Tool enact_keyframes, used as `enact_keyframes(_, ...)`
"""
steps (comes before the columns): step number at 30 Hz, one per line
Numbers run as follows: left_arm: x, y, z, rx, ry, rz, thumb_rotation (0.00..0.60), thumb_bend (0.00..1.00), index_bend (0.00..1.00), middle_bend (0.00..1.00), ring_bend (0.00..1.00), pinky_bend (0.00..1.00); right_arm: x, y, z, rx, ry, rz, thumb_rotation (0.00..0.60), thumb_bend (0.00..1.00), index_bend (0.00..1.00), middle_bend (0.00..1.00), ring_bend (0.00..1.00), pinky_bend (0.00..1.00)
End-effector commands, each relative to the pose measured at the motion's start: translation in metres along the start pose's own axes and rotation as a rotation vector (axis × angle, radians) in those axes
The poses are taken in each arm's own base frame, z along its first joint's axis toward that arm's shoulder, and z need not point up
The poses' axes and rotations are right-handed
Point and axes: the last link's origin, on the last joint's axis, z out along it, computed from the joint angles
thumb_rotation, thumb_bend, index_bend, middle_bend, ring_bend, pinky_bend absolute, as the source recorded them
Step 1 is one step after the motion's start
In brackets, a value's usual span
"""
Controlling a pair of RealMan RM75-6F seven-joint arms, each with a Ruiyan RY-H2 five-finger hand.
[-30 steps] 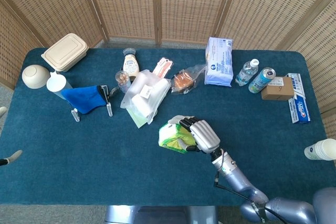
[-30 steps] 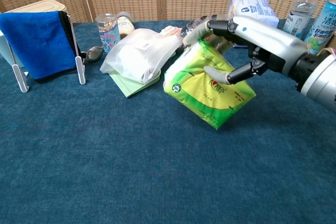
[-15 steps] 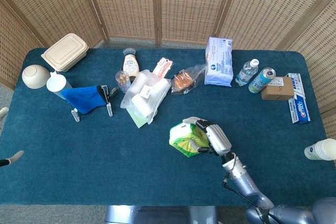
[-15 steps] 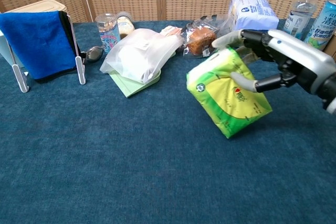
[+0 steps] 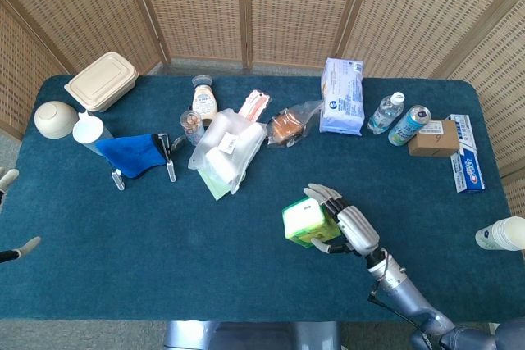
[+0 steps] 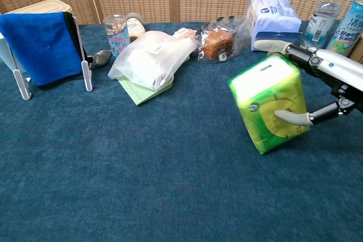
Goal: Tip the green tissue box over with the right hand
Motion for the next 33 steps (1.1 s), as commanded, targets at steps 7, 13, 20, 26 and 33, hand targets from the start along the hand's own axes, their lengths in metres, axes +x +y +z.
enact_keyframes(7, 0.001, -0.001, 0.000, 0.001, 0.002, -0.004, 0.600, 0.02, 0.05, 0.00, 0.00, 0.00, 0.018, 0.004, -0.012, 0.009, 0.044, -0.038, 0.600, 0.28, 0.00, 0.00, 0.00, 0.09)
enact_keyframes(13, 0.001, -0.001, -0.001, -0.002, 0.004, -0.005, 0.600, 0.02, 0.05, 0.00, 0.00, 0.00, 0.031, -0.001, -0.015, 0.017, 0.063, -0.057, 0.600, 0.28, 0.00, 0.00, 0.00, 0.07)
enact_keyframes(20, 0.002, -0.001, -0.001, -0.002, 0.006, -0.009, 0.600, 0.02, 0.05, 0.00, 0.00, 0.00, 0.043, -0.016, -0.026, 0.045, 0.078, -0.083, 0.576, 0.28, 0.00, 0.00, 0.00, 0.07)
enact_keyframes(26, 0.003, -0.002, -0.003, -0.002, 0.011, -0.009, 0.600, 0.02, 0.05, 0.00, 0.00, 0.00, 0.057, -0.024, -0.042, 0.017, 0.107, -0.146, 0.530, 0.29, 0.00, 0.00, 0.00, 0.06)
enact_keyframes(33, 0.004, -0.001, -0.003, -0.005, 0.012, -0.012, 0.600, 0.02, 0.05, 0.00, 0.00, 0.00, 0.082, -0.017, -0.063, -0.098, 0.186, -0.240, 0.533, 0.36, 0.00, 0.00, 0.00, 0.04)
